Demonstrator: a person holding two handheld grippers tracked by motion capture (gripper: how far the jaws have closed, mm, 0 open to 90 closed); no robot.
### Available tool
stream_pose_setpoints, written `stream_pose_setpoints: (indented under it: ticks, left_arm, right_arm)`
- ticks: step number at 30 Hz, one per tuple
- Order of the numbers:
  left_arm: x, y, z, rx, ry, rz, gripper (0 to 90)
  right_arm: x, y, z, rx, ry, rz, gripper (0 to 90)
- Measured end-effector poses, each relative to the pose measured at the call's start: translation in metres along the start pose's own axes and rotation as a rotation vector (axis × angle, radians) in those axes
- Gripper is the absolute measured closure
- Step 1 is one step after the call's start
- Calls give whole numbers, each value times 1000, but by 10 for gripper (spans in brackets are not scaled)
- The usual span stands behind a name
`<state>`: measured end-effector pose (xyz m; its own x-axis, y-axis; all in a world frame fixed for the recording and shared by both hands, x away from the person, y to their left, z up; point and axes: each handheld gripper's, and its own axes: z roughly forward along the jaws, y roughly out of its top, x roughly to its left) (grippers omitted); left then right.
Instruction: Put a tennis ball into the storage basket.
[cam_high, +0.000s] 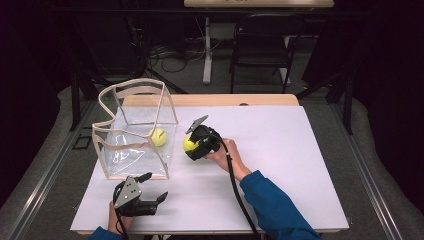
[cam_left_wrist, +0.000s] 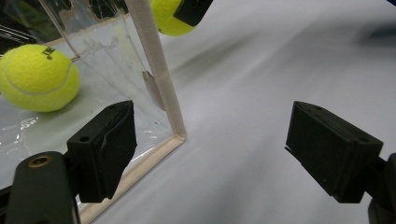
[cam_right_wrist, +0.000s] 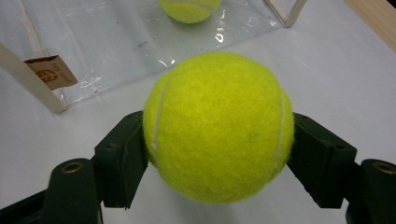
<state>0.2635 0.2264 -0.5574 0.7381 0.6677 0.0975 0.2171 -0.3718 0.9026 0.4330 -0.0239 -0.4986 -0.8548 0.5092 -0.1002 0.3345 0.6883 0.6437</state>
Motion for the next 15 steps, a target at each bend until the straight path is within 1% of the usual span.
stream_pose_setpoints:
  ticks: [4,8,11,15]
  left_arm:
    - [0,0,0,1,1,0,162]
    - [0,0,0,-1,0,-2,161]
    - [0,0,1,-1,0,-7,162]
    - [0,0,1,3,2,-2,162]
  right_arm:
    - [-1,0,-3,4,-1,3,258]
    - [-2,1,-6,5,-4,-5,258]
    - [-4,3,-11,-1,-3,-3,258]
    - [-8,5,-18,-9,-10,-2,258]
